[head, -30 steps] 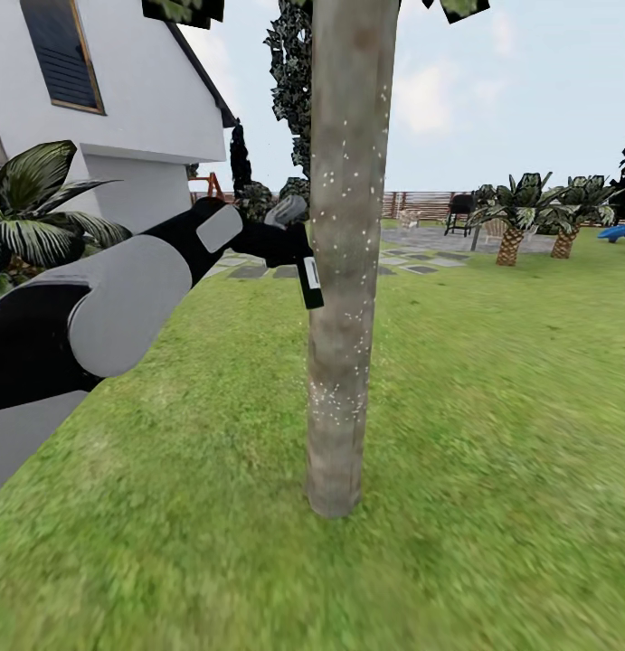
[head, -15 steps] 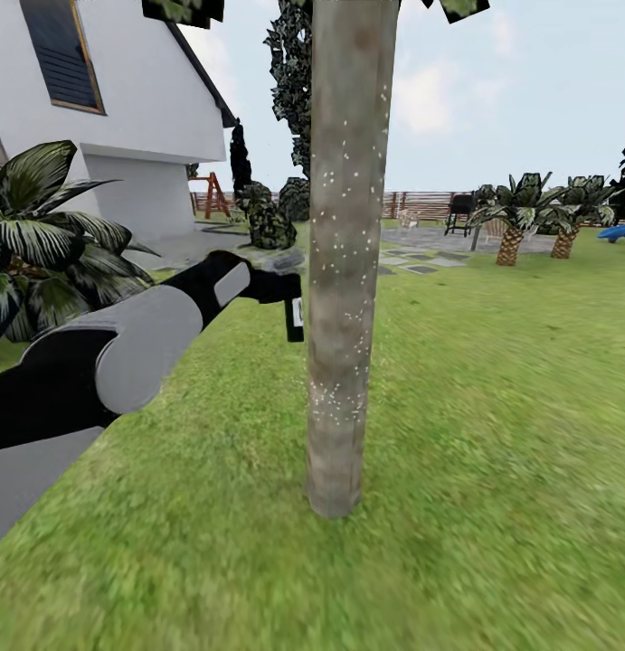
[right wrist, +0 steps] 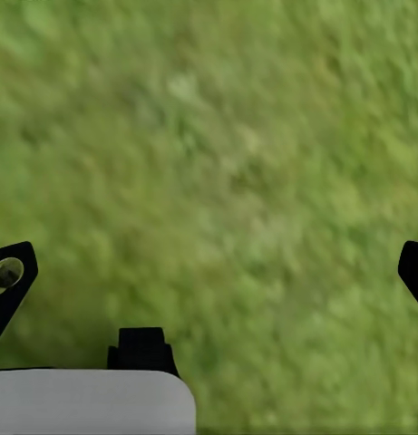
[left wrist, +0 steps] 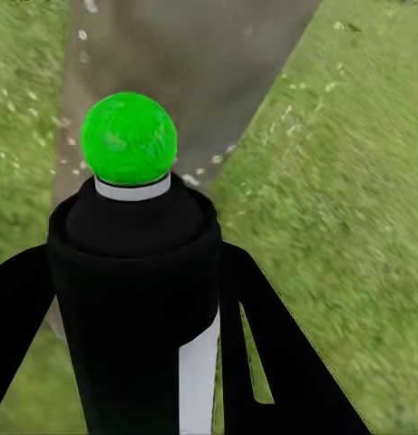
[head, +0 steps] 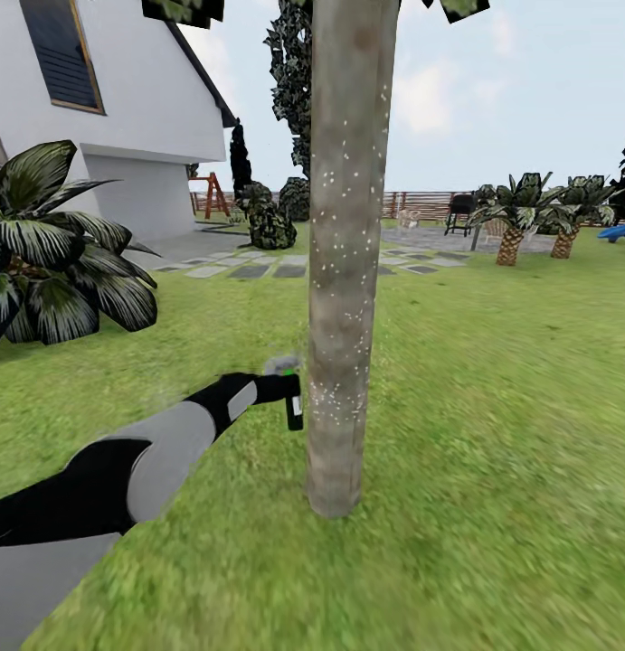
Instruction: In the garden, pick up the pesticide atomizer on the floor and spray pesticide onto both trees until each tree trunk is fully covered.
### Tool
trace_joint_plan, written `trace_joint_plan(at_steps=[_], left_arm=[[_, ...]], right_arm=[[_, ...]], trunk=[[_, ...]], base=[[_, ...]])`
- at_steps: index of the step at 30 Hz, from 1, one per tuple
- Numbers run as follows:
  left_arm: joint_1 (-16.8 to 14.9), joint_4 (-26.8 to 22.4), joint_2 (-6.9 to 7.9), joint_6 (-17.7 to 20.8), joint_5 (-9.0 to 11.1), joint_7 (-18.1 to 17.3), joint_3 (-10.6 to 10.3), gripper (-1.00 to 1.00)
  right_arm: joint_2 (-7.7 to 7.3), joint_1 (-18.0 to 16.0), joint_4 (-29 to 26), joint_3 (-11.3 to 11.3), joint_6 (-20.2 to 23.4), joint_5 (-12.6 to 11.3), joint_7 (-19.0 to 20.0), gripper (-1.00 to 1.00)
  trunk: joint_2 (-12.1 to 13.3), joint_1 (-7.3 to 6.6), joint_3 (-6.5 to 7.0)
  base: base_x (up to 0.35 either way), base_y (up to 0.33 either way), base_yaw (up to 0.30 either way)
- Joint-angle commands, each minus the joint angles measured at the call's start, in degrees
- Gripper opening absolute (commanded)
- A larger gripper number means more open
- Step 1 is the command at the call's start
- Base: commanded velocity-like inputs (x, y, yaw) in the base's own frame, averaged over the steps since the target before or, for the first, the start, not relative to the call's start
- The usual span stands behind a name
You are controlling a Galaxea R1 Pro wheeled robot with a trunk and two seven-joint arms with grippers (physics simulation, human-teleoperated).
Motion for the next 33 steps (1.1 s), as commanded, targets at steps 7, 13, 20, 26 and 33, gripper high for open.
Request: trace_joint_plan(at_steps=[7,13,20,26,33], left_arm=[[15.4,-0.1,-0.02,-13.9,0.8,-0.1,0.7,-1.0],[20.6,-0.3,0.72,-15.8,0.6,0.0,0.7,-1.0],[21.3,-0.3,1.84,-15.8,0.6,0.0,0.7,-1.0],[21.3,-0.3,1.88,-15.8,0.6,0.1,0.7,-1.0],[21.3,-0.3,1.89,-15.8,0.6,0.2,0.7,-1.0]], right_arm=[[0.02,-0.1,0.2,0.4,-0.2,0.3,-0.5,1.0],[0.1,-0.1,0.2,0.4,-0.3,0.3,-0.5,1.0],[0.1,-0.1,0.2,0.4,-0.3,0.3,-0.4,1.0],[0.14,-0.1,0.3,0.4,-0.3,0.3,-0.4,1.0],[0.19,-0.1,0.3,0.5,-0.3,0.3,-0.4,1.0]], trunk=[[0.0,-0.01,-0.04],[0.0,-0.01,-0.04],[0.0,-0.01,-0.04],[0.0,-0.01,-0.04],[0.0,-0.01,-0.04]], base=[[0.0,0.0,0.0],[0.0,0.118,0.0],[0.0,0.333,0.0],[0.0,0.347,0.0],[0.047,0.347,-0.106]])
